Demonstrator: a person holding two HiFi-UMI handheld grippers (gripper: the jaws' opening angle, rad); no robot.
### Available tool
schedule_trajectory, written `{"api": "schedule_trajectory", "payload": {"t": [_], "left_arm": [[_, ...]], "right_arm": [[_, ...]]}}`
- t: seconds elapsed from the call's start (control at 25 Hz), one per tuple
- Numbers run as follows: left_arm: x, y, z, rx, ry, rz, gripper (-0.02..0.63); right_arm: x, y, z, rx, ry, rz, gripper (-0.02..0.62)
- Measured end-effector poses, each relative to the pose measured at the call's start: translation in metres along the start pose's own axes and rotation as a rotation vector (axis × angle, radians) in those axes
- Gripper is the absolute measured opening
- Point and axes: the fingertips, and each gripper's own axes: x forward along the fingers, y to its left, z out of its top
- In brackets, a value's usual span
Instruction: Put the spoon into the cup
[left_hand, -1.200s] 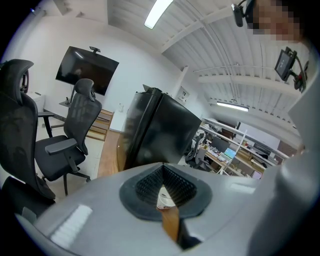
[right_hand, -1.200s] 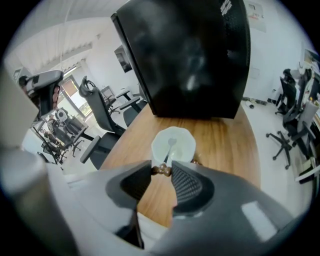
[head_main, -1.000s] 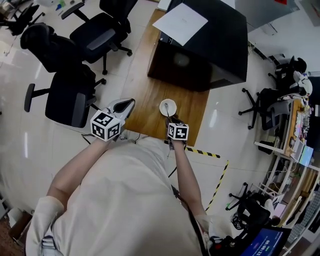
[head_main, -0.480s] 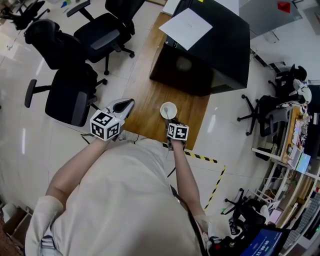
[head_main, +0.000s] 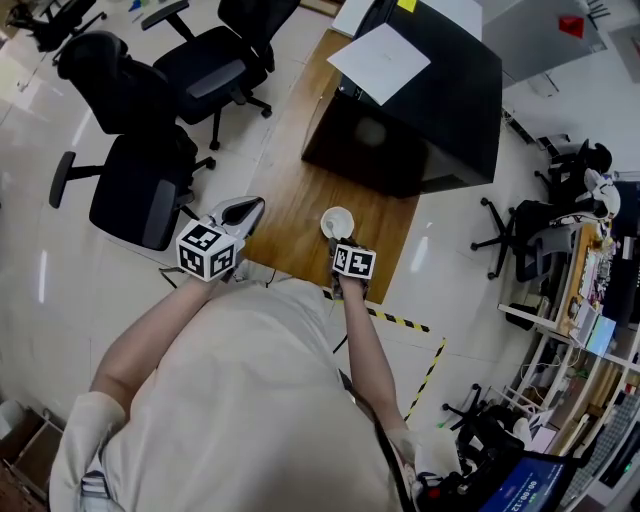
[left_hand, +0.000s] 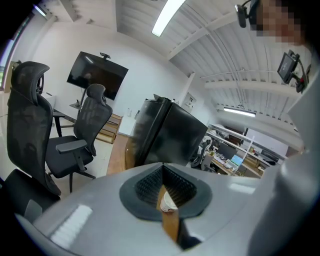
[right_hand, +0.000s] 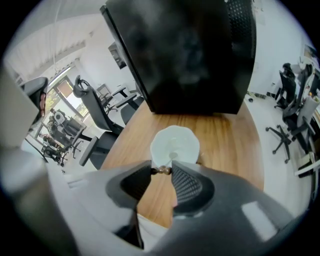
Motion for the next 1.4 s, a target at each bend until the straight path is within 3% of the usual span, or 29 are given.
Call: {"api": "schedule_trajectory", "payload": {"t": [0.6,0.72,0.84,1.16,1.4], "left_arm": [[-0.023,0.012,0.004,-0.005,-0.022,0.006,0.000],[-0.025,0.010,0.001,-0.012,-0.023,-0.013,0.000],[-0.032,0.008,0.008,-0.019,-0.025,-0.036,0.000],[-0.043,0.017,0.006,-0.039,-0.002,-0.075,0.000],[-0.039,0.013,-0.008,-0.070,0.040,-0.138,0.000]], "right_arm": [[0.016,-0.001,-0.007,0.008,-0.006,-0.024,0.129],[0.010,-0.004,-0.011,-0.006,-0.030,-0.064,0.193],[-0.012,0.006,0.004,-0.014,-0.120,-0.076,0.215],[-0.091,0.084,0.073,-0.059,-0.490,0.057,0.215],[-0.141,0.145,0.102,-0.074,-0.671,0.132,0.207]]}}
